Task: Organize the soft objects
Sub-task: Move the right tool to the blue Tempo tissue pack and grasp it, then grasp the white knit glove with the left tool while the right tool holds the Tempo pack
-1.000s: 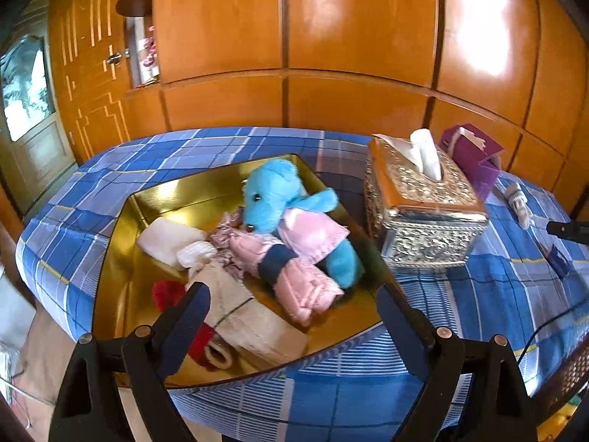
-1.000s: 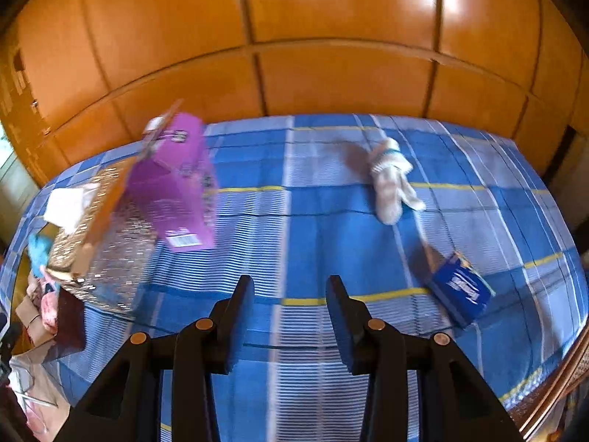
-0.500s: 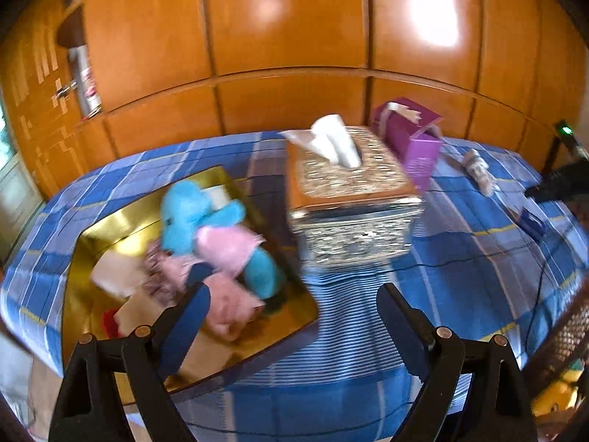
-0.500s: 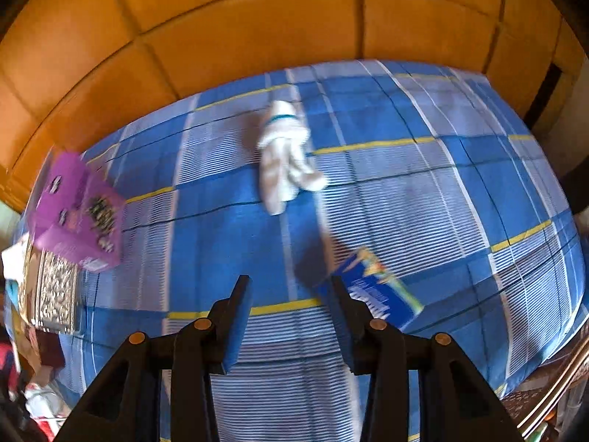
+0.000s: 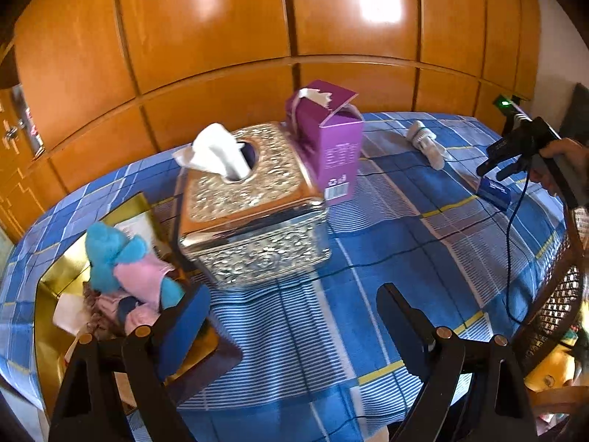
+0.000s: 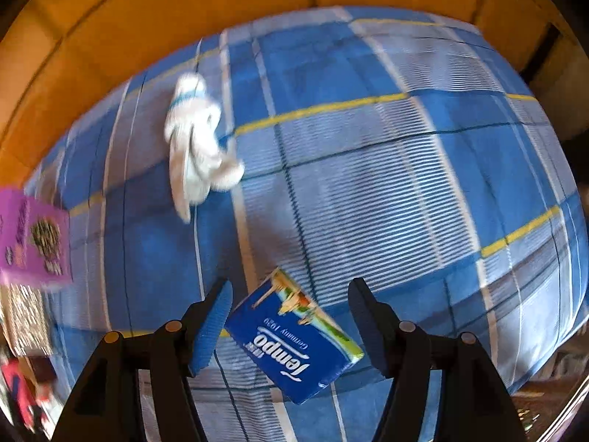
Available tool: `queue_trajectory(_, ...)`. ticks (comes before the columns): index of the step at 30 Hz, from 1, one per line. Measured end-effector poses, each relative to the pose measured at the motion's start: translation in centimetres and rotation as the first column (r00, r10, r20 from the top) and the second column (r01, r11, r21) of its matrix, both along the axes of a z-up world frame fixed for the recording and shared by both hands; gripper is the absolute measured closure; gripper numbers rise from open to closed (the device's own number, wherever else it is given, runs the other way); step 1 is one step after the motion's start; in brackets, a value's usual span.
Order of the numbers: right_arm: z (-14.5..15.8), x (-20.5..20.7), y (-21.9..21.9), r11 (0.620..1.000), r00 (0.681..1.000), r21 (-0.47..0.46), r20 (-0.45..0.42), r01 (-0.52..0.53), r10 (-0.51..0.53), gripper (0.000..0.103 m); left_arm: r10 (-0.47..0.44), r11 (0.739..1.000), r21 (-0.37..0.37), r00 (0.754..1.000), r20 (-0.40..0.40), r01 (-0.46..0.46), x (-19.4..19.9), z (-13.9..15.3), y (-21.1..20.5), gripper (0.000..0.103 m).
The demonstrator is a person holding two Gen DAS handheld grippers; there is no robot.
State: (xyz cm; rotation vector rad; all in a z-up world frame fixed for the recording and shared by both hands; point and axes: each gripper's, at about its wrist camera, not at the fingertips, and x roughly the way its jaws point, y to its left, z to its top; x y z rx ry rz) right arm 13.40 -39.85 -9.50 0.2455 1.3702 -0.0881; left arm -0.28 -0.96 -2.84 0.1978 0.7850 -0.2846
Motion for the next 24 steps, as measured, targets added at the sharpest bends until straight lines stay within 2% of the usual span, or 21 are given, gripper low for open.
queue_trajectory(4,-0.1,0.0,2.3,0.986,0.988,-0.066,-0.046,-0.151,0.148,0.029,-0.019,1.000,0.003,1.000,-0.013,0.019,0.0,-0.2,-0.6,0.011)
queue_trajectory(9,-1.3,-0.6,5.2,0.931,0.941,-0.164,-0.154,-0.325,0.301,0.028,-0.031,1.000,-0.002,0.999,-0.029,0.031,0.1,-0.4,-0.9,0.011)
queue_trajectory(12,-2.0,-0.9,6.2,0.904,0.918,-0.194,-0.196,-0.382,0.346,0.028,-0.045,0.999,-0.001,0.999,-0.029,0.045,0.2,-0.3,-1.3,0.011)
queue_trajectory(13,-1.8,-1.0,6.2,0.905,0.921,-0.201,-0.188,-0.375,0.340,0.030,-0.050,0.999,0.000,0.998,-0.029,0.050,0.2,-0.3,-1.3,0.011)
queue_trajectory(15,-1.4,-1.1,6.0,0.912,0.931,-0.209,-0.171,-0.354,0.323,0.046,-0.063,0.998,0.005,0.998,-0.030,0.063,0.2,-0.2,-1.7,0.011)
queue_trajectory(18,0.0,-1.1,5.0,0.938,0.960,-0.212,-0.106,-0.275,0.258,0.046,-0.089,0.996,0.012,0.996,-0.031,0.089,0.3,-0.2,-2.5,0.011)
queue_trajectory(21,1.8,-0.8,3.4,0.978,0.993,-0.170,0.000,-0.120,0.122,0.046,-0.110,0.994,0.017,0.993,-0.034,0.111,0.6,-0.2,-3.6,0.011)
queue_trajectory(24,2.9,-0.2,1.4,0.991,0.995,-0.122,0.094,0.052,-0.041,0.045,-0.126,0.991,0.031,0.992,-0.031,0.127,1.0,0.1,-4.9,0.011)
